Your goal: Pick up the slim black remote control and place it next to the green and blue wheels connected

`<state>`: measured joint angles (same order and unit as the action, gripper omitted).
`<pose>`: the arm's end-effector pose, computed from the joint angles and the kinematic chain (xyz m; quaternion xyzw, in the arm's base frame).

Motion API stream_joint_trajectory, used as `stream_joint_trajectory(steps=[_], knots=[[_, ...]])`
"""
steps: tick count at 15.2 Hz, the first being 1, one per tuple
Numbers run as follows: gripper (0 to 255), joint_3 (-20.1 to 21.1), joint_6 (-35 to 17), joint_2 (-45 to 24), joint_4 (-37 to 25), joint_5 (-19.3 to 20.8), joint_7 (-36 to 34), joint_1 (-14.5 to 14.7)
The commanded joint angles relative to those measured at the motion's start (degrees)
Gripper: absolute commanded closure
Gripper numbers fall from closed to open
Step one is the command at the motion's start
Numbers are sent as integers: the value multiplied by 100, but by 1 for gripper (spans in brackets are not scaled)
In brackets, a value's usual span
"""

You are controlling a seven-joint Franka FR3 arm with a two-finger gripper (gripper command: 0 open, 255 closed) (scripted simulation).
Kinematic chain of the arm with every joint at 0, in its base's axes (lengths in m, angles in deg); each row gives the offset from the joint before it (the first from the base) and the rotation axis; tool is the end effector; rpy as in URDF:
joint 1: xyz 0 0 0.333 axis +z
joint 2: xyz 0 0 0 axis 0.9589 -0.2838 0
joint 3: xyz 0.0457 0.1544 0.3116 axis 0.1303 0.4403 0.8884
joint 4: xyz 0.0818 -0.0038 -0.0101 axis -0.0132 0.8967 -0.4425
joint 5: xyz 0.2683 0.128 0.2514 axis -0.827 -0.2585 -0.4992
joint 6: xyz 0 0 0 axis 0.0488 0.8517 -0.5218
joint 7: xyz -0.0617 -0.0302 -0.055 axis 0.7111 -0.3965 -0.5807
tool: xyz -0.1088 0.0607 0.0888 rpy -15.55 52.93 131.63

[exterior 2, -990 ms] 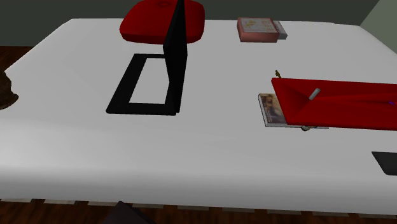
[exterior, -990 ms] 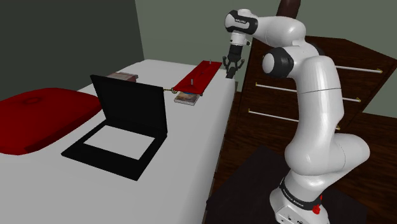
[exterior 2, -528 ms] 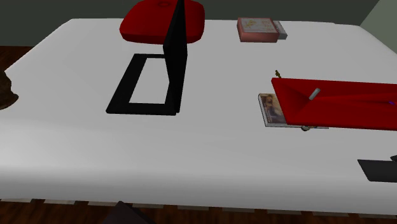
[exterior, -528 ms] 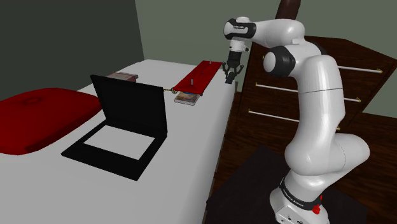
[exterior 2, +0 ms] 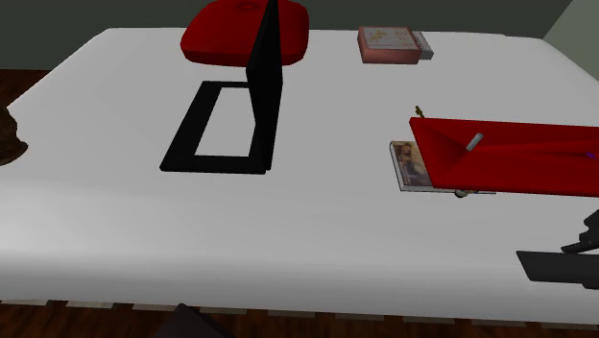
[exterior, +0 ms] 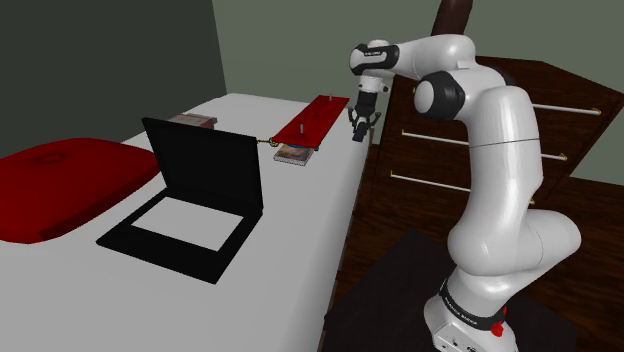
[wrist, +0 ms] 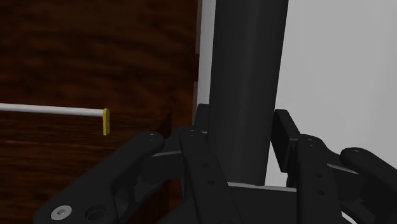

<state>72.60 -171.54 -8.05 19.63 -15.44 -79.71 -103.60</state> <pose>0.6248 -0.3560 0.3989 -0.8541 0.5074 0.0890 0.0717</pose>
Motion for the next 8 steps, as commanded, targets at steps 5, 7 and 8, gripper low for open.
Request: stream_joint_trajectory(steps=[5,7,8], knots=[[255,0,-425,-42,384,-10,59,11],[255,1,-560,-70,492,-14,77,14],[255,1,-627,-86,543,-16,86,16]])
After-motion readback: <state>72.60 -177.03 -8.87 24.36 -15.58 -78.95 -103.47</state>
